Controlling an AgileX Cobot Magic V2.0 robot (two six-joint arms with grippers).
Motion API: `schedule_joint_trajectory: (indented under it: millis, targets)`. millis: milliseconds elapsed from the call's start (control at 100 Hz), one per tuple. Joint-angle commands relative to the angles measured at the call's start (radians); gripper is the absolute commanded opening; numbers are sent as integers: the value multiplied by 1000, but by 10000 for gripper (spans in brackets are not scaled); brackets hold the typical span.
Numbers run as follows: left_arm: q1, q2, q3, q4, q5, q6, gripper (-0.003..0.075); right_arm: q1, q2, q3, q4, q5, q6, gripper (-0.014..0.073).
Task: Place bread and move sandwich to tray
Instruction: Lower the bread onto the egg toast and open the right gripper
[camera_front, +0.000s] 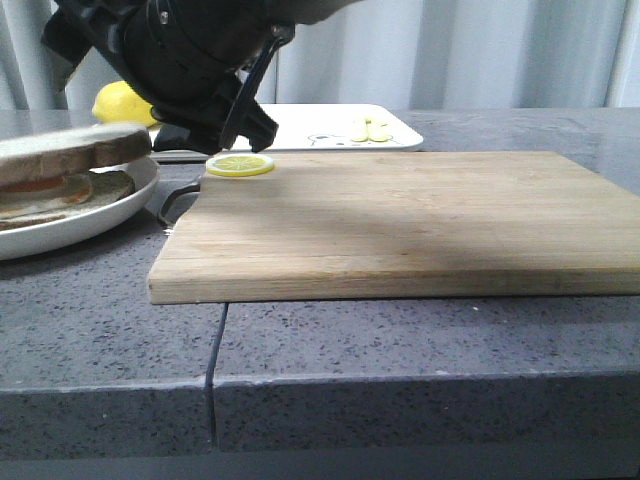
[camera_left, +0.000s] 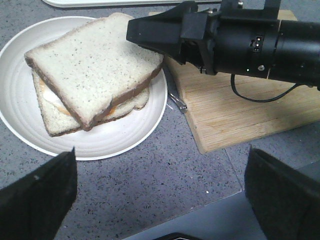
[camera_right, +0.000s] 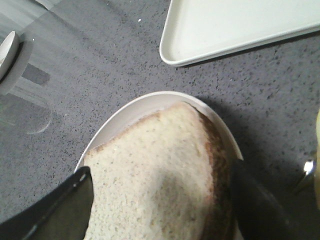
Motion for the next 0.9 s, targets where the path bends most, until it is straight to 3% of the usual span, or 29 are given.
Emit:
schedule_joint_trajectory:
  millis: [0,440,680,890]
  targets:
    - [2,7,-31,-47,-47,0,618,-1,-81,-33,-26,-10,-16,566]
    - [2,7,-31,-47,-47,0,618,-31,-211,-30,-143,-76,-58,566]
    - [2,7,-31,-47,-47,0,618,-79,-342,-2,-413,-68,-45,566]
    - [2,7,-31,-47,-47,0,618,-219,-510,150,-627,-55,60,566]
